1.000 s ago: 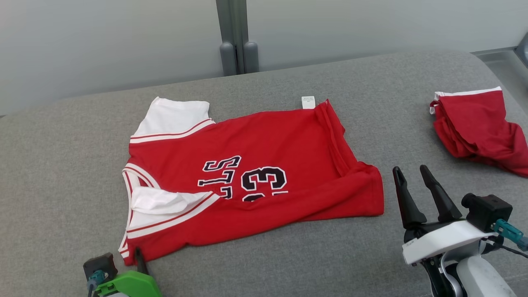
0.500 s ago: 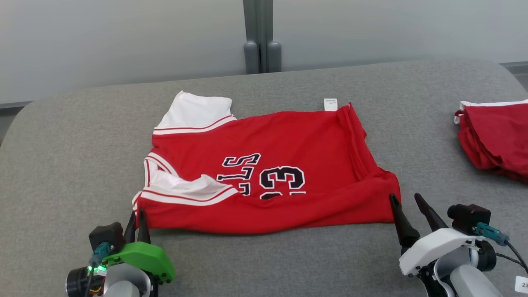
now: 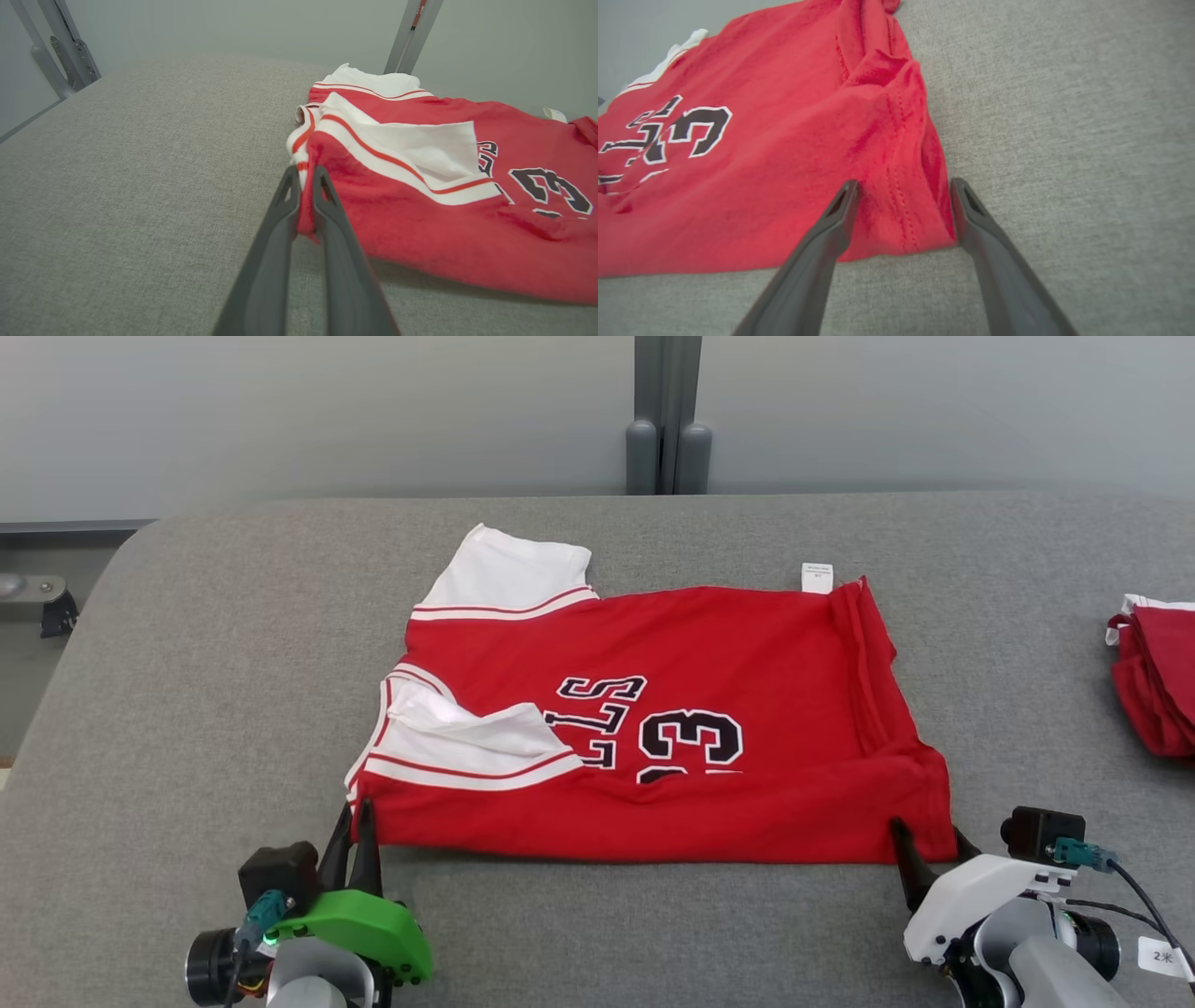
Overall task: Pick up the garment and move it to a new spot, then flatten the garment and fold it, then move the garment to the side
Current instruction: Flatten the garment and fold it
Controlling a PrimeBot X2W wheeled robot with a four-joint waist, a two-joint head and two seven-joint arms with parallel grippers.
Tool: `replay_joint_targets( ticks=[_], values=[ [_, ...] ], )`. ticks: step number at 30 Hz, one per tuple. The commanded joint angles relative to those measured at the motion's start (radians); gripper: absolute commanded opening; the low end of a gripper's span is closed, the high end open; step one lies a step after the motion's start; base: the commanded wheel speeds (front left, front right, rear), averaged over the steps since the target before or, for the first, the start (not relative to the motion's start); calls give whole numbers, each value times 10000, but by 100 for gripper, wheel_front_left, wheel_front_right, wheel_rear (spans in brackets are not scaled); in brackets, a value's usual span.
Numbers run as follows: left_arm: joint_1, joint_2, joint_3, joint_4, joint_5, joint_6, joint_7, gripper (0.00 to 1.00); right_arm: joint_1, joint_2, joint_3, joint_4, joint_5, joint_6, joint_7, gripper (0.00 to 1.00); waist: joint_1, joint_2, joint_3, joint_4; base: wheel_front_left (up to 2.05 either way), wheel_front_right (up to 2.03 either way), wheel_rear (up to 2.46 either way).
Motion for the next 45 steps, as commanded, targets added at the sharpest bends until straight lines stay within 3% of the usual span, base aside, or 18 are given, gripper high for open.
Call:
replay_joint_targets(
  ticks=[1, 4, 5, 6, 7, 23, 34, 35, 36, 37, 38, 39, 45],
  values=[
    [97, 29, -30, -26, -87, 73, 1, 0, -79, -45, 39, 249, -6, -4, 97, 100, 0, 0, 33, 45, 0, 0, 0],
    [150, 30, -196, 58, -170, 94, 1, 0, -244, -15, 165, 663, 49, -4, 79, 100, 0, 0, 45, 71, 0, 0, 0],
    [156, 28, -221, 73, -184, 103, 0, 0, -289, -8, 207, 757, 84, -4, 91, 95, 0, 0, 47, 70, 0, 0, 0],
    [168, 29, -239, 116, -197, 104, 0, 0, -346, -34, 260, 825, 113, -4, 35, 32, 0, 0, 44, 68, 0, 0, 0],
    [186, 28, -261, 168, -218, 115, 0, 0, -397, -72, 309, 875, 127, -3, -44, 0, 0, 0, 33, 63, 0, 0, 0],
    [1130, 159, -211, 772, -14, -135, 0, 0, -245, -1374, 1141, 983, -1290, -14, -969, 0, 0, 0, -757, -141, 0, 0, 0],
    [2177, 122, -236, 282, -118, -232, 0, 0, 1197, -1254, 639, -200, -197, -14, 132, 0, 0, 0, -1188, -150, 0, 0, 0],
    [2214, 141, -232, 245, -79, -200, 0, 13, 1355, -1260, 570, -332, -127, -14, 264, 0, 0, 0, -1199, -143, 0, 0, 0],
    [2225, 172, -242, 218, -24, -164, 0, 43, 1468, -1245, 504, -443, -75, -14, 364, 0, 0, 0, -1204, -136, 0, 0, 0],
    [2221, 190, -265, 196, 12, -157, 0, 76, 1570, -1210, 432, -611, -26, -14, 463, 9, 0, 0, -1207, -131, 0, 0, 0],
    [2202, 188, -289, 196, 46, -155, 0, 100, 1641, -1182, 374, -772, 6, -14, 498, 67, 0, 0, -1206, -131, 0, 0, 0],
    [2157, 172, -311, 213, 73, -154, 0, 100, 1696, -1145, 285, -974, 34, -12, 560, 100, 0, 0, -1196, -140, 0, 0, 0],
    [1699, 183, -118, -309, 188, 26, 1, 100, 1799, -1211, -133, -2317, -437, -7, 588, 100, 0, 0, -1065, -311, 0, 0, 0]
  ],
)
